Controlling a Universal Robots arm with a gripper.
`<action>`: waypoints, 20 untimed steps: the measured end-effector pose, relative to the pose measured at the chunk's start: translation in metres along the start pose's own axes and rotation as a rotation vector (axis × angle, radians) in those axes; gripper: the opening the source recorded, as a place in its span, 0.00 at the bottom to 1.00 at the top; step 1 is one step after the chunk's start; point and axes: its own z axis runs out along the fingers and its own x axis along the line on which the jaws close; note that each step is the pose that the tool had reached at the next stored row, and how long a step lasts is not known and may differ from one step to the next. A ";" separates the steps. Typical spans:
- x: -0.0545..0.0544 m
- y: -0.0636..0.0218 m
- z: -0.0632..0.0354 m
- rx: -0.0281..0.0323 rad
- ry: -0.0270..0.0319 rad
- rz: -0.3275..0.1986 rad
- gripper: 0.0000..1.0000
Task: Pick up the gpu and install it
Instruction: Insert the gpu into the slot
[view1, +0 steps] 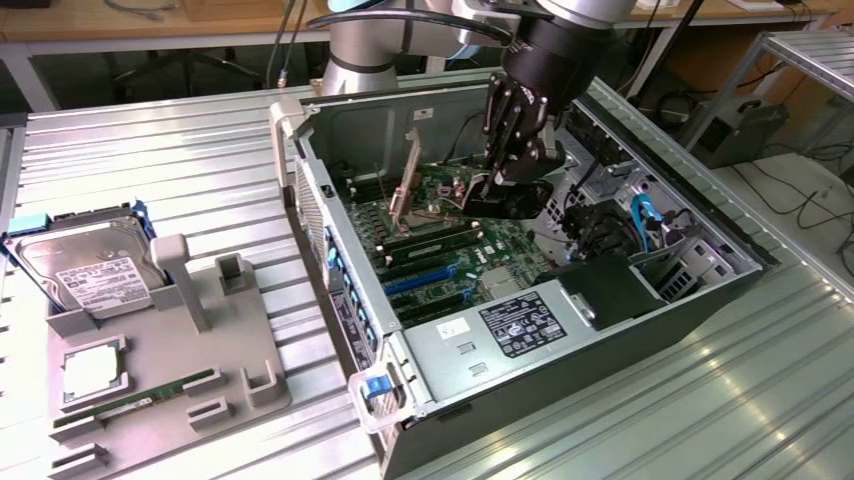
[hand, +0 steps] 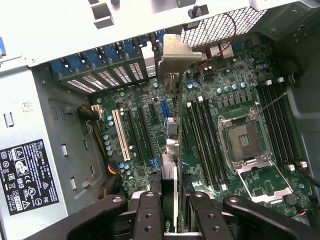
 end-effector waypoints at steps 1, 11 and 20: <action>0.000 0.0000 0.0000 0.0000 -0.0001 0.000 0.26; 0.000 0.0001 0.0003 0.0078 -0.0007 -0.042 0.26; -0.003 0.0003 0.0041 0.0225 -0.0001 -0.134 0.26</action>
